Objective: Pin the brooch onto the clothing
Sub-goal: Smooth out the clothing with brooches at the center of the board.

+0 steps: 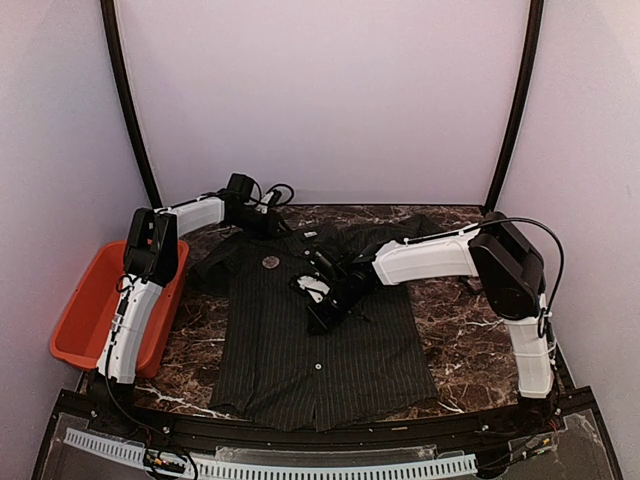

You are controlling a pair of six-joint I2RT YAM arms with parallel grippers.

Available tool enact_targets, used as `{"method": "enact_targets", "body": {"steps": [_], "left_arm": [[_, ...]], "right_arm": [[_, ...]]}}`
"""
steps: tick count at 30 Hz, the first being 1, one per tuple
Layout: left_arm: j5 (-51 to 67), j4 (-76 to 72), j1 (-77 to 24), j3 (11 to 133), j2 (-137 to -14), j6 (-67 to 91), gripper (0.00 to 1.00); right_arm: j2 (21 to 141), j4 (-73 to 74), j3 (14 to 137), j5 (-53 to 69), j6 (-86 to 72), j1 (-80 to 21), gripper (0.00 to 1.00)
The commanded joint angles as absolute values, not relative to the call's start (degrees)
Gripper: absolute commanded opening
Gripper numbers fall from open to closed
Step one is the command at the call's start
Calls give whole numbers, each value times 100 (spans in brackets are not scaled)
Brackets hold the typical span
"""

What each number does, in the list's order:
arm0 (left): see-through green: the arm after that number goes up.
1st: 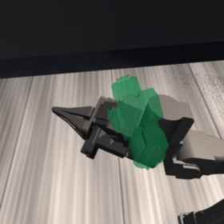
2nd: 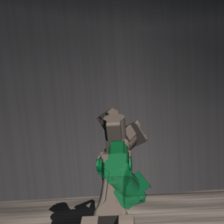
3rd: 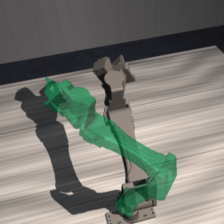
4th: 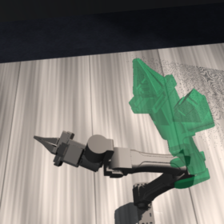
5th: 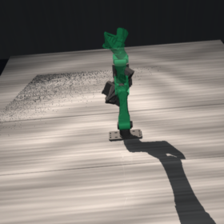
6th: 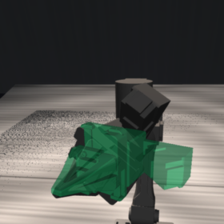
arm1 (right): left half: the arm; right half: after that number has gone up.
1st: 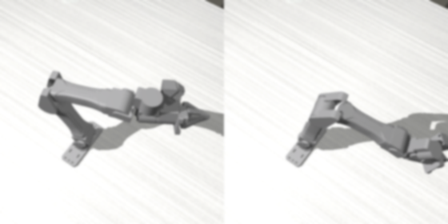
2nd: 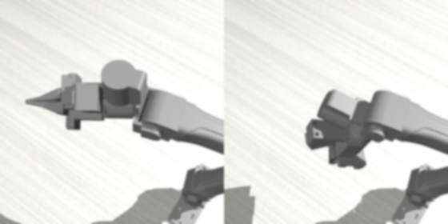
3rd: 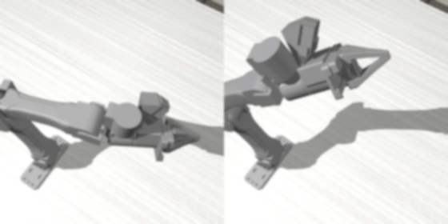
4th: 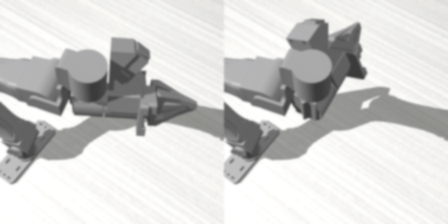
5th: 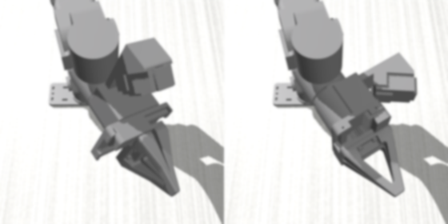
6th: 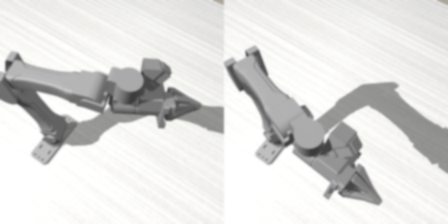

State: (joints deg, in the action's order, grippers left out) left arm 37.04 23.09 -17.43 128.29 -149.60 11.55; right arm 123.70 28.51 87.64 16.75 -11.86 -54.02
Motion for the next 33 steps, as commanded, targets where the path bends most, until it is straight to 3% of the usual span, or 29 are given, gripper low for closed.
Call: {"method": "enact_targets", "body": {"steps": [1,3,6,11,23,30,33], "left_arm": [[3988,2236,-1767,13033,-15128,1269,24],[4027,2258,-1767,13116,-15169,1259,20],[4102,2022,-1767,13135,-15170,1250,4],[4027,1133,-1784,13031,-15081,1218,1],[3290,49,-1850,12926,-15165,650,2],[2944,278,-1915,13147,-15417,522,19],[2637,644,-1916,13469,-15555,558,21]], "right_arm": [[12632,3608,8535,1453,-1178,-5476,2],[12640,3599,8526,1455,-1185,-5474,2],[12658,3576,8517,1488,-1195,-5478,2],[12631,3592,8465,1605,-1164,-5484,1],[12512,3664,8268,1733,-1151,-5492,1],[12527,3738,8352,1732,-1140,-5493,1],[12484,3778,8385,1701,-1134,-5493,1]]}}
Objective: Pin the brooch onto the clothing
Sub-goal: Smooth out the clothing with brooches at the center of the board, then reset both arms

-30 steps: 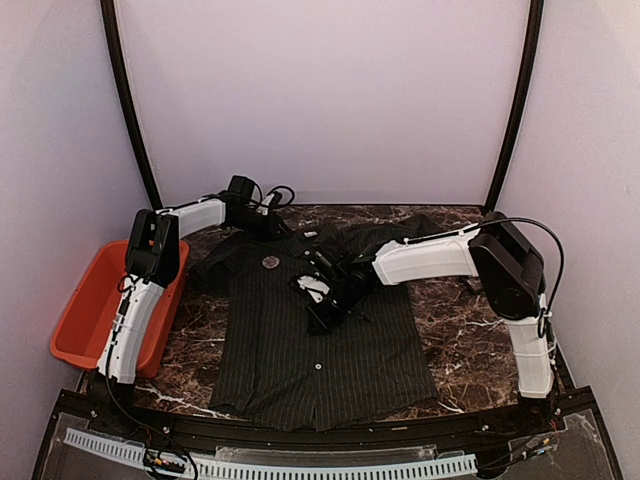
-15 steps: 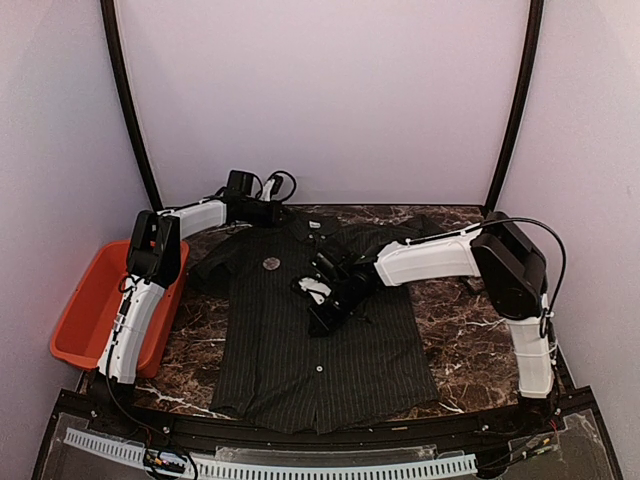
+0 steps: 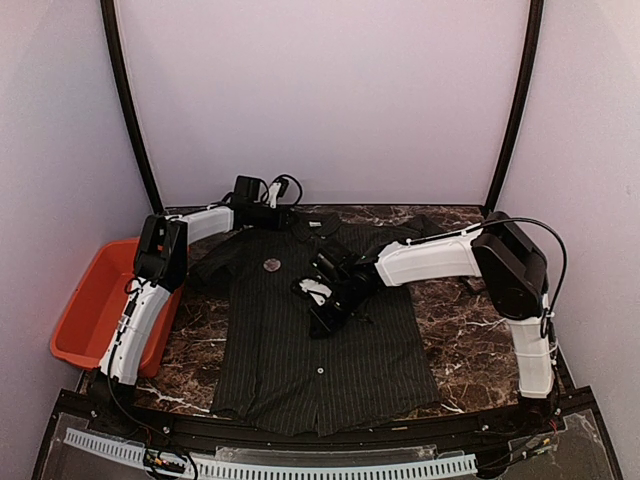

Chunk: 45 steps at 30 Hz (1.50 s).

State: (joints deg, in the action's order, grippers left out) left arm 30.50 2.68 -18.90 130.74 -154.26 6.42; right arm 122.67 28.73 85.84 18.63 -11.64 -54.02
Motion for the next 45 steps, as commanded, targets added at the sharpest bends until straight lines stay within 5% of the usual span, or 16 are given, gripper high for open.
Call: {"method": "enact_targets", "body": {"steps": [1,12,18,33,41,45], "left_arm": [[2562,756,-1916,13515,-15565,588,29],[1873,828,-1908,13439,-15107,871,97],[1244,1172,-1901,13451,-14409,844,99],[714,2771,-1837,13140,-12427,582,99],[1046,2648,-1961,9869,-9775,742,99],[1332,2669,-2026,8321,-8402,651,99]], "right_arm": [[12460,3777,8385,1689,-1141,-5493,1],[11697,3900,8648,1010,-1337,-5449,39],[11288,3979,8996,798,-1501,-5204,54],[9475,3736,8470,-583,-1962,-4956,58],[8000,4509,7927,-2246,-2455,-4923,79],[7342,5063,7600,-2897,-2905,-4916,81]]}}
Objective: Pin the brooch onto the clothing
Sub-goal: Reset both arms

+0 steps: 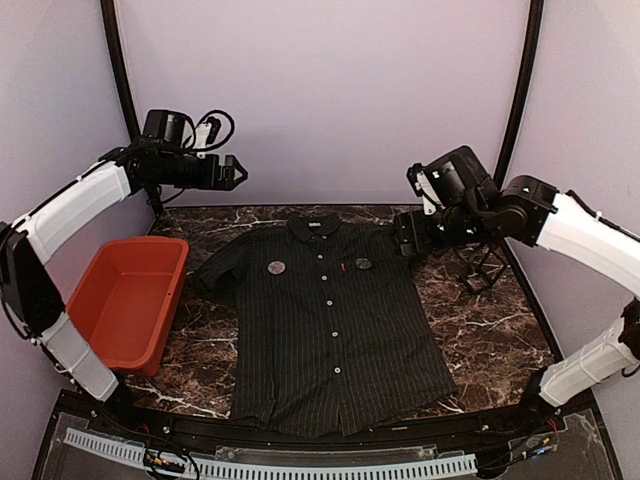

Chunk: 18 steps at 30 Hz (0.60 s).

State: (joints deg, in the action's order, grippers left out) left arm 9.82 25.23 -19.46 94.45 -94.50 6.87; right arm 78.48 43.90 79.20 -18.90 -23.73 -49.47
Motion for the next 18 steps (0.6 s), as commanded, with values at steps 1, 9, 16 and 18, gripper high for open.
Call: {"method": "enact_targets", "body": {"steps": [1,9,16,18], "left_arm": [[1407,2666,-2040,8085,-7989,646,99],[1764,2395,-2083,5588,-5939,360,99],[1112,1642,-2083,4124,-4330,295,99],[881,1503,-2083,3977,-4195,341,99]], "right_arm": [[7169,5172,7482,-3009,-3026,-4921,82],[5618,5449,6482,-3623,-3445,-4922,86],[4427,4759,5840,-4061,-2912,-4926,99],[4258,4658,5675,-4248,-2838,-4922,99]]}}
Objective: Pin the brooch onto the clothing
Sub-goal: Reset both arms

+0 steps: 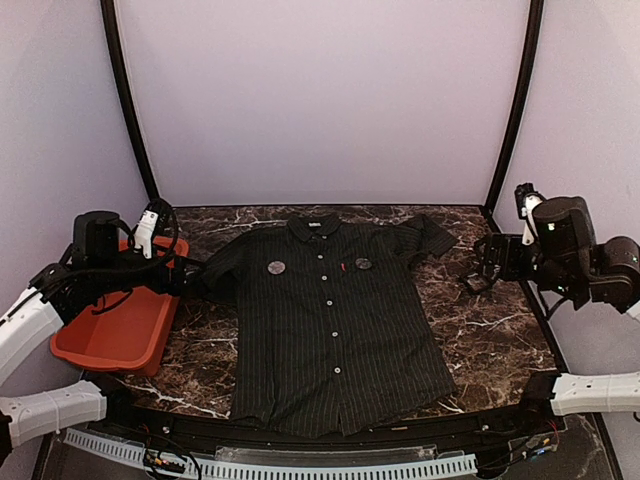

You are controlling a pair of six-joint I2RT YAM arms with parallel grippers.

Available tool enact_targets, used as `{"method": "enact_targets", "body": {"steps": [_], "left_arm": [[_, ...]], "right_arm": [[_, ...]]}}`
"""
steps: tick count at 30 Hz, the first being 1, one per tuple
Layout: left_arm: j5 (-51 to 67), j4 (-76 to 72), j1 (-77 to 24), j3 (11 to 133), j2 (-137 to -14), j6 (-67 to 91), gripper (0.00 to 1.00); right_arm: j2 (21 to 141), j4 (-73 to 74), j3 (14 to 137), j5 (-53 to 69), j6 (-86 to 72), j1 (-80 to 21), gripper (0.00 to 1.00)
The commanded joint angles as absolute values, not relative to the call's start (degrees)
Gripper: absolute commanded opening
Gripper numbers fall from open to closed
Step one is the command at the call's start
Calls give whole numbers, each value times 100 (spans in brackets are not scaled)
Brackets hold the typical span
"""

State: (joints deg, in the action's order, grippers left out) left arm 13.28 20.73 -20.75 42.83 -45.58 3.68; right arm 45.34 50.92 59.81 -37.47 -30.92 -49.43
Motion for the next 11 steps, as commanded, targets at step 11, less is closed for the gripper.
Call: {"method": "enact_targets", "body": {"steps": [11], "left_arm": [[1003,1482,-2144,4058,-4826,598,99]], "right_arm": [[3708,4780,5316,-5189,-3097,-4922,99]]}}
